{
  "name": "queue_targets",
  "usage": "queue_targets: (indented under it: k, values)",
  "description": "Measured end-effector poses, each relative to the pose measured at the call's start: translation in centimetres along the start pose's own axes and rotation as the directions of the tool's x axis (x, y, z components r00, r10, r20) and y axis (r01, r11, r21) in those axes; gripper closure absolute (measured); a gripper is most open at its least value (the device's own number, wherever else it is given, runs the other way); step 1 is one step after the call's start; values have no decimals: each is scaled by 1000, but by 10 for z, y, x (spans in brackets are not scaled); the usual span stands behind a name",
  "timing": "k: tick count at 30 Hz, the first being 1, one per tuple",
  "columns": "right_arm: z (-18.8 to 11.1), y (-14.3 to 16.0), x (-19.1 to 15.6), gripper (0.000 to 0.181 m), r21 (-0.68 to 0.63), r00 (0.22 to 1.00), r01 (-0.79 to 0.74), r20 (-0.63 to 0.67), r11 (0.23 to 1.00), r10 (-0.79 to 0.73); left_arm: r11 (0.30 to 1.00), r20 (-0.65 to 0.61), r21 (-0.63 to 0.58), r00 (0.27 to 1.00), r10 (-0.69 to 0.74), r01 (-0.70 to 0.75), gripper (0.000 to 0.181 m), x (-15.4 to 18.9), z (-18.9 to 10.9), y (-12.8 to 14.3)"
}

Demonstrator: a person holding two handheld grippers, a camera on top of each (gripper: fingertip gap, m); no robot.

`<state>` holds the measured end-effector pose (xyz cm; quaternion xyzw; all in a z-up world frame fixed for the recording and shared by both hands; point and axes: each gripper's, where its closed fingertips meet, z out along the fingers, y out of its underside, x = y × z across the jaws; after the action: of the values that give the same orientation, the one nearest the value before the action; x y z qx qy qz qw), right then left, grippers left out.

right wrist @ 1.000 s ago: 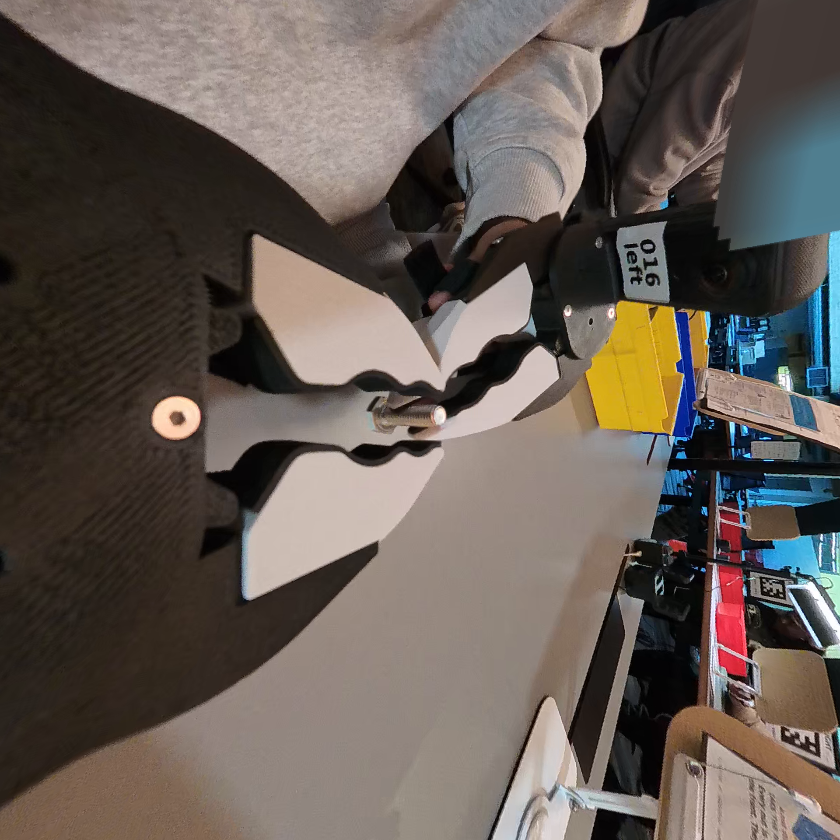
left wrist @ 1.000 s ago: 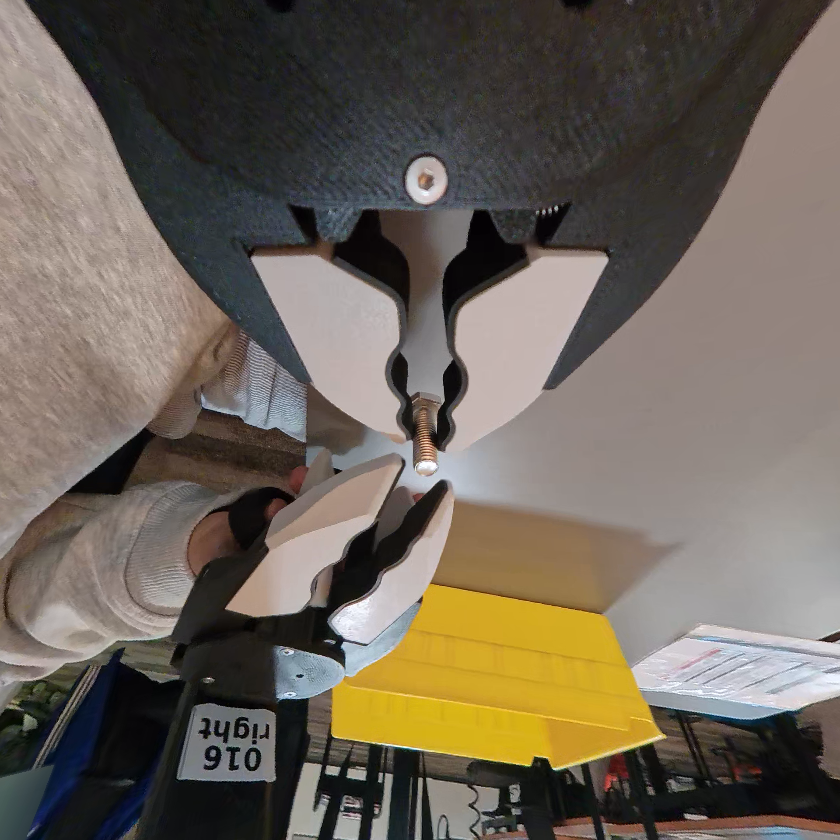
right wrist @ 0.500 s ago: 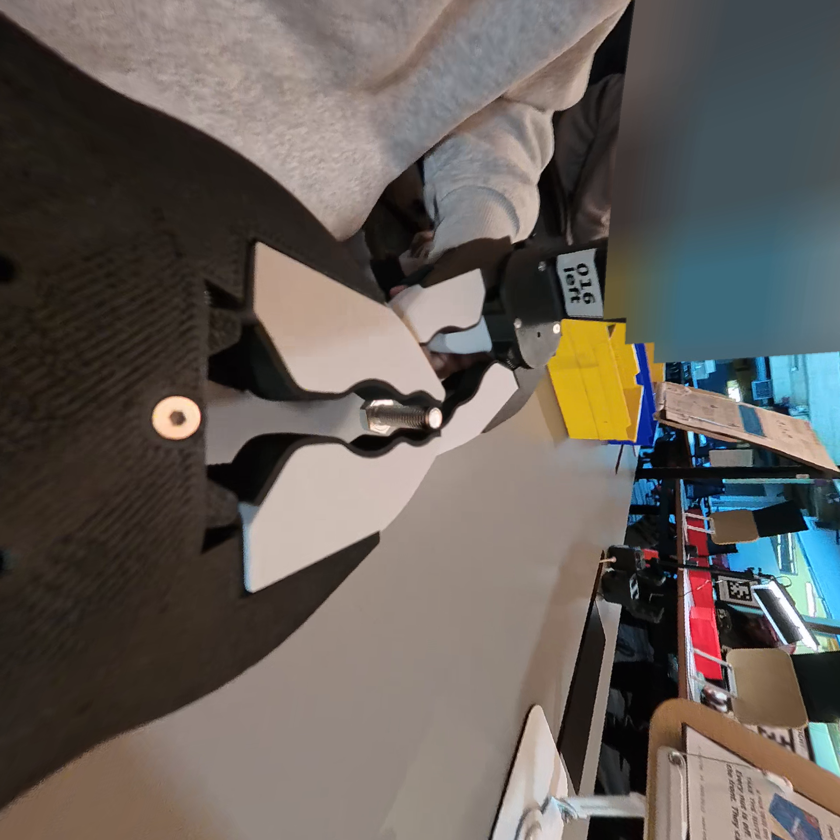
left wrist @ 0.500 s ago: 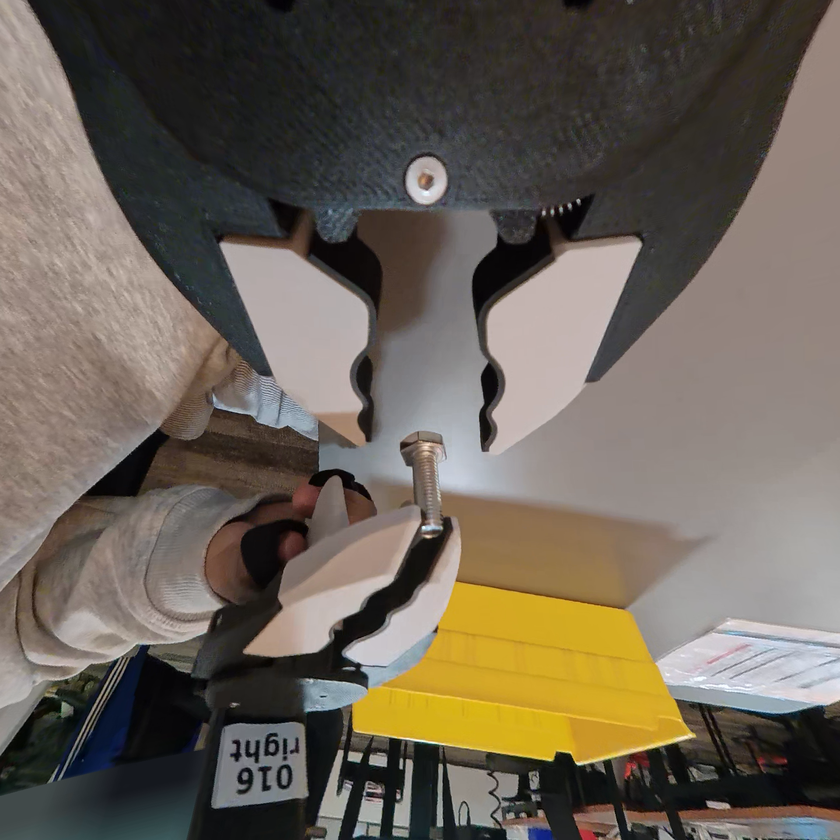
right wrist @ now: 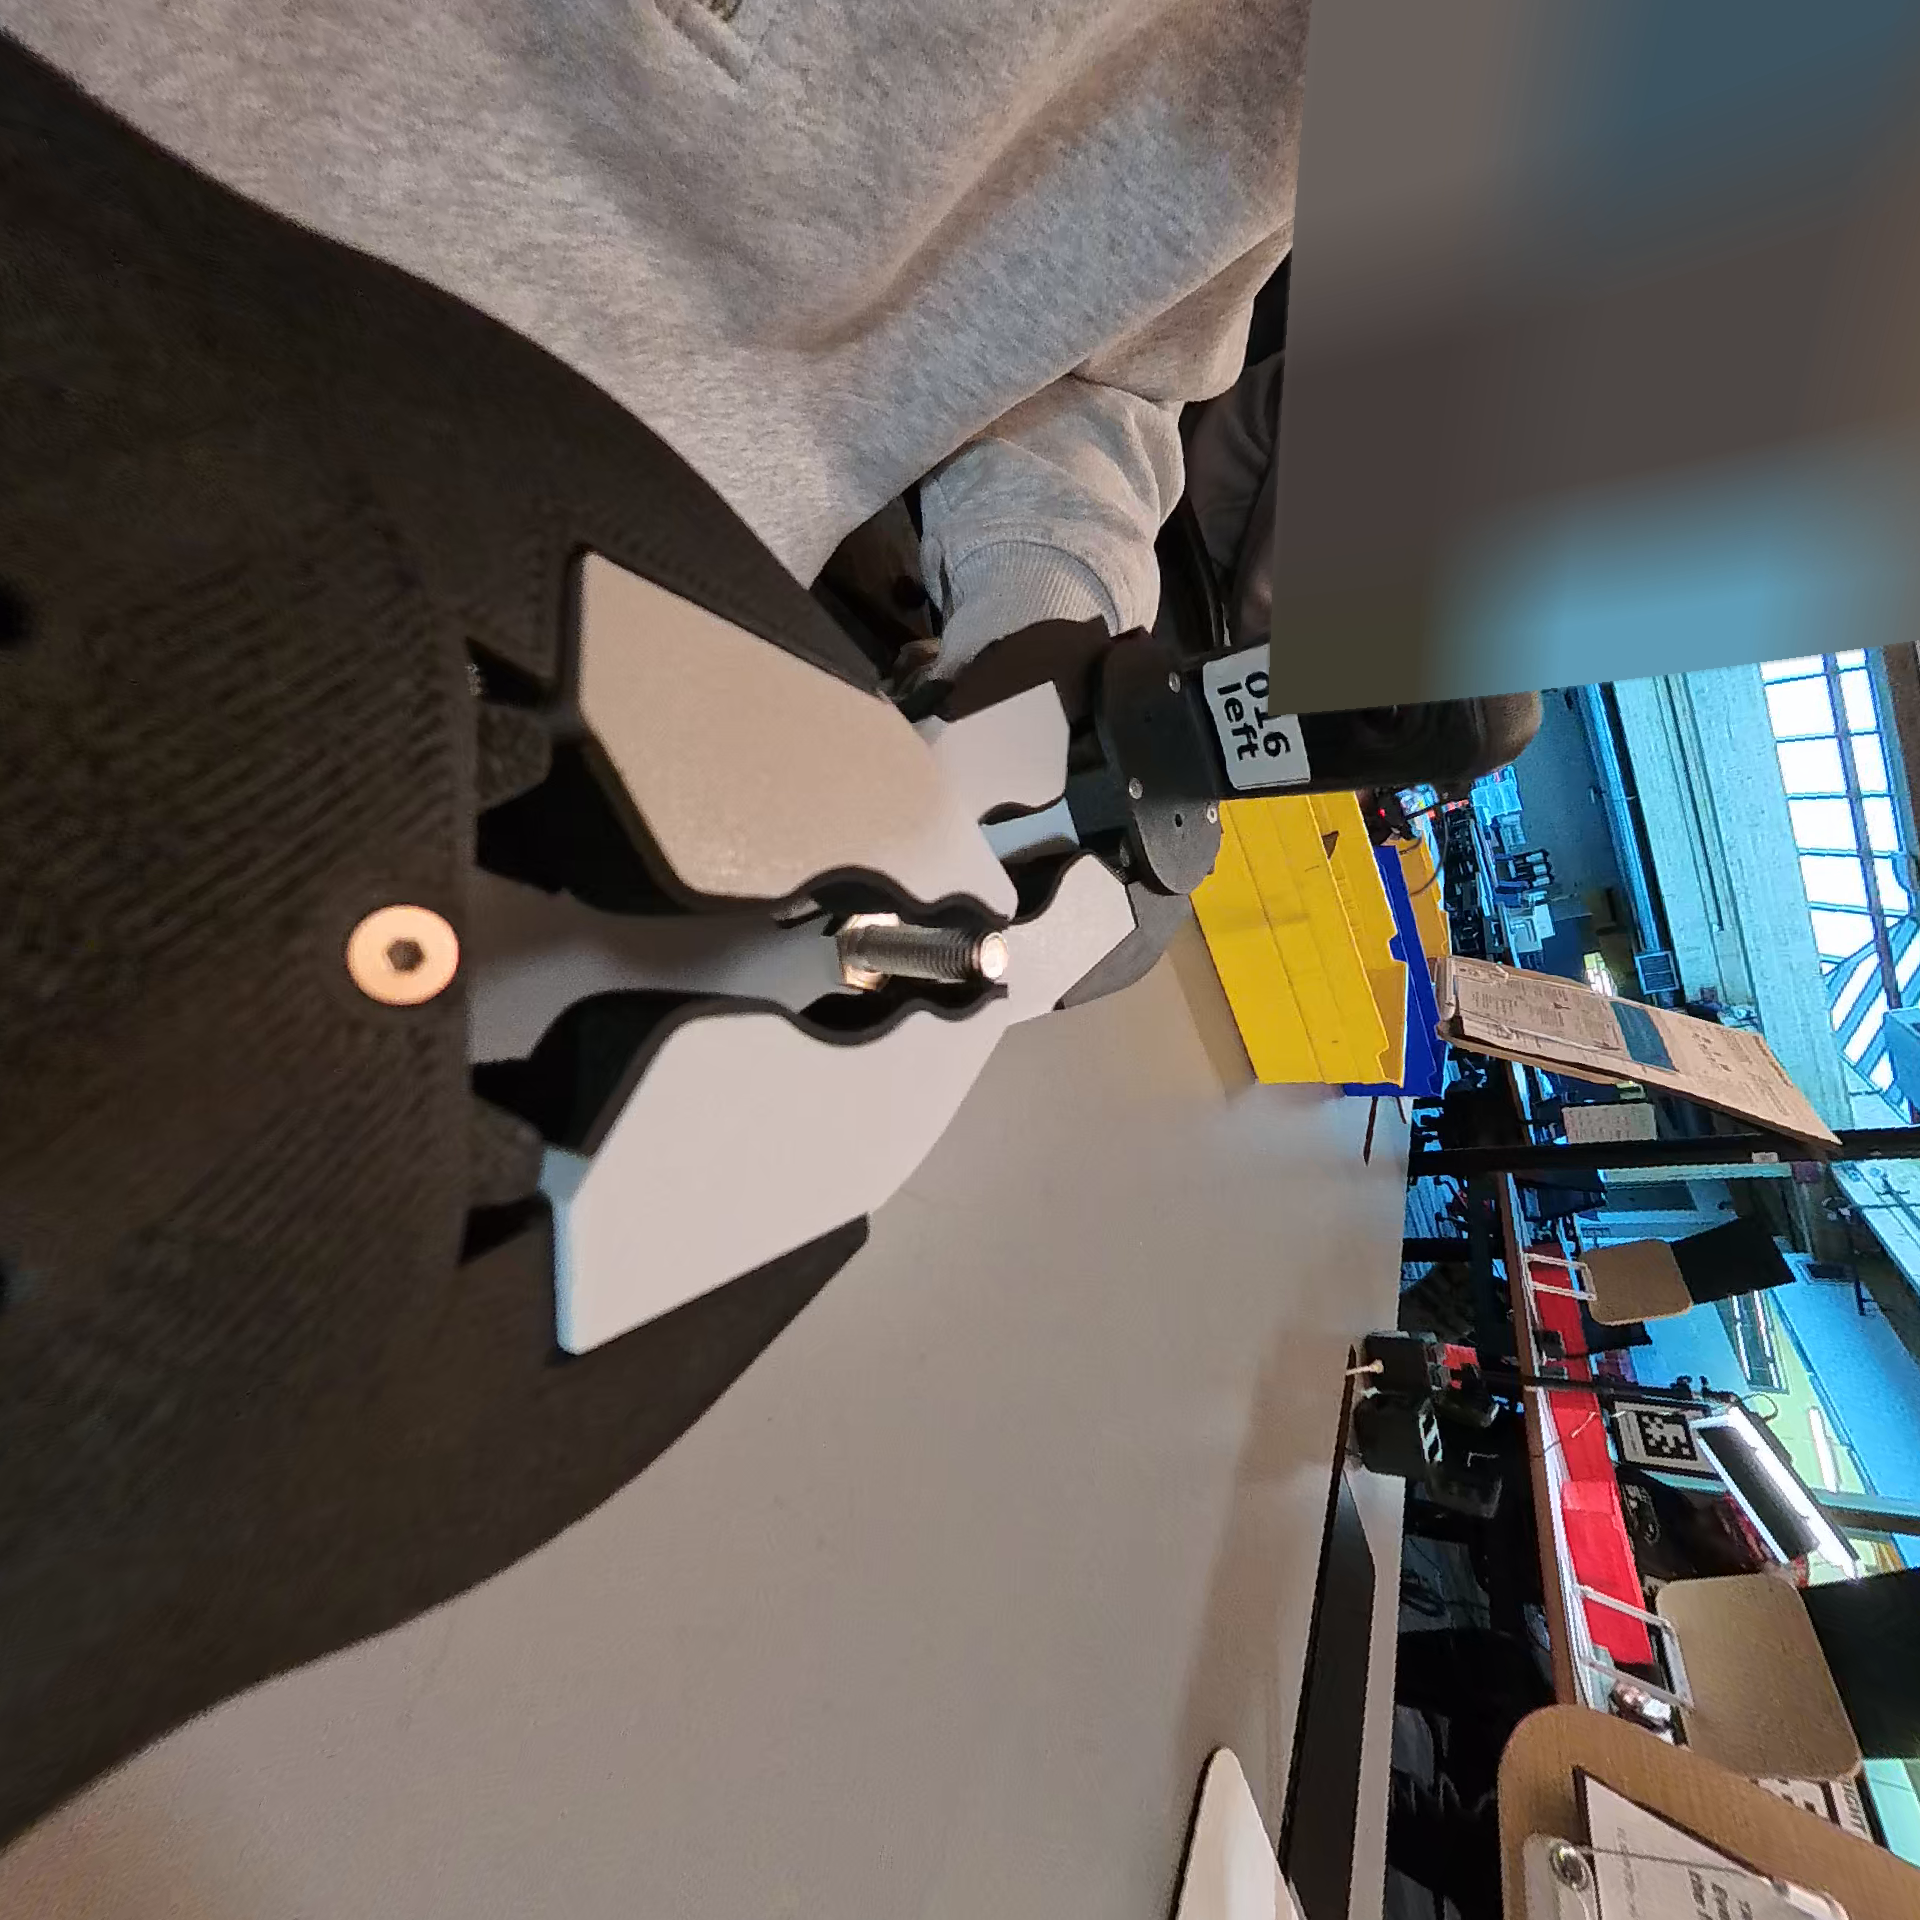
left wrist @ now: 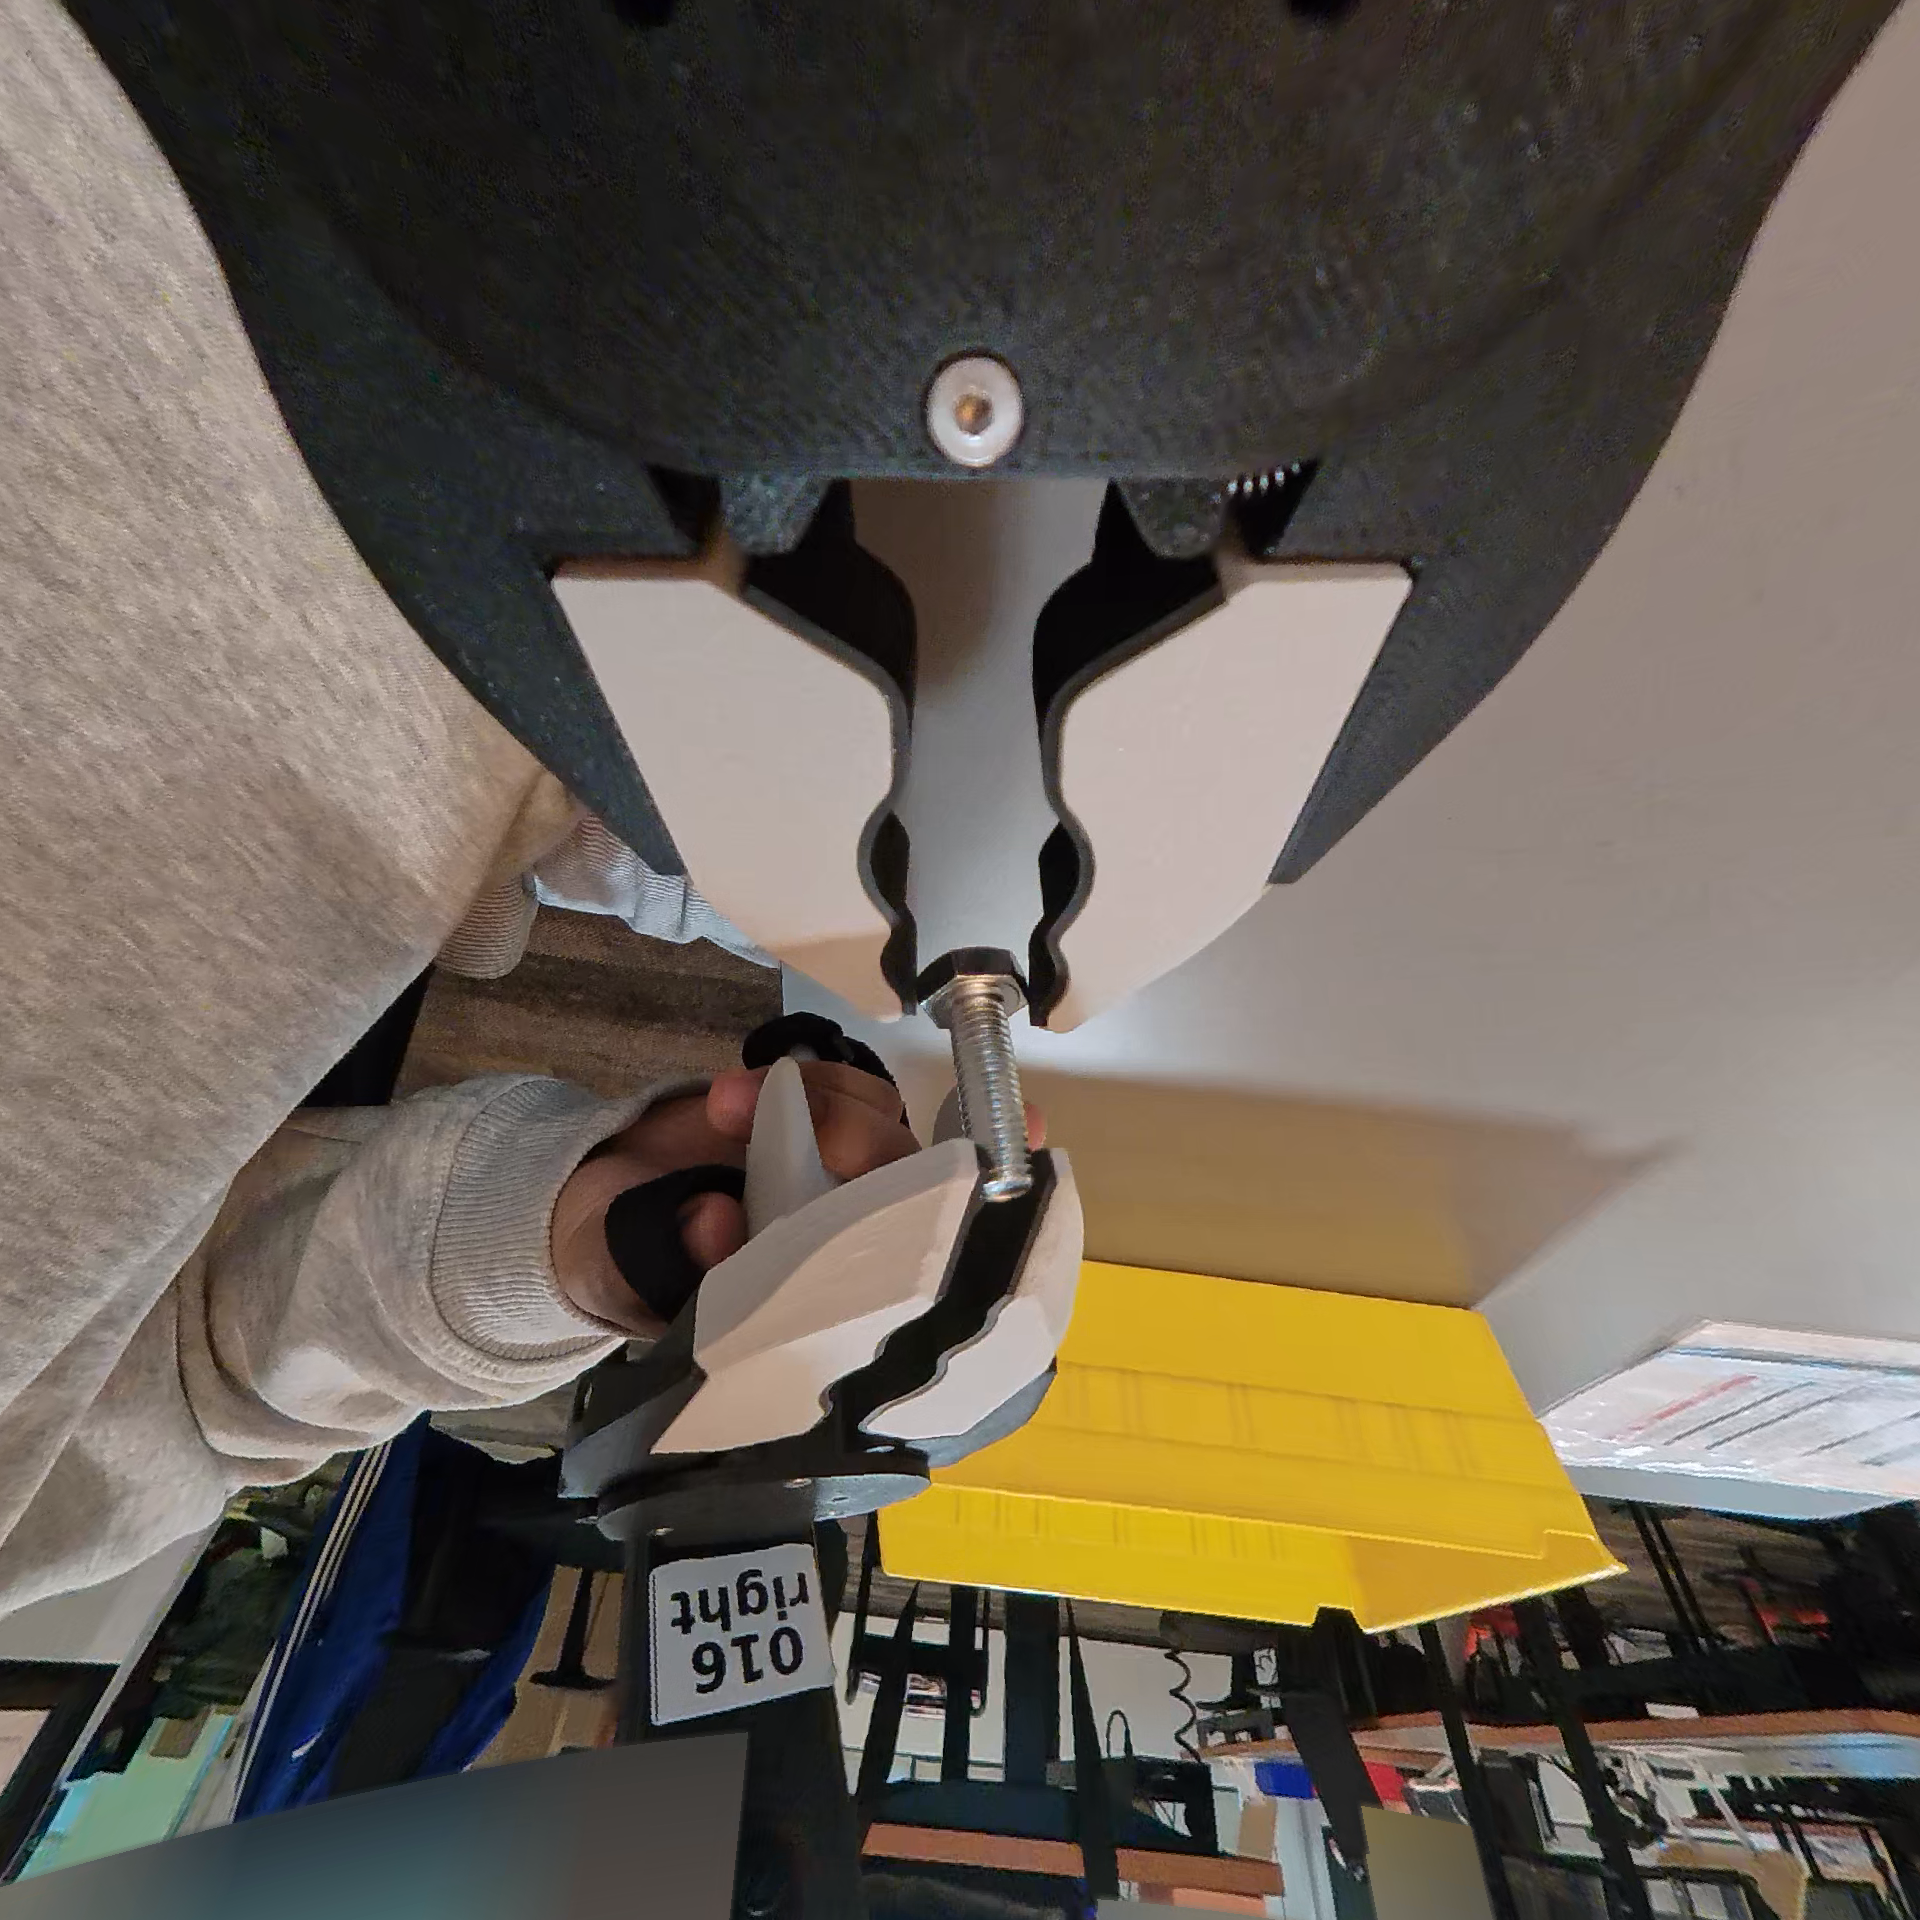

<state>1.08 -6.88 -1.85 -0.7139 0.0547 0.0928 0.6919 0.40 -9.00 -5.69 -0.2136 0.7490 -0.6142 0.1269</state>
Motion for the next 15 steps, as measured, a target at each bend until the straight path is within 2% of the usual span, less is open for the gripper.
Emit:
queue_targets:
  k: [15]
  values:
    - [-2,-4,2,169,28,999,25,-30,999,-24,999,14,23,999,-29,29,161,-5,-3,-2]
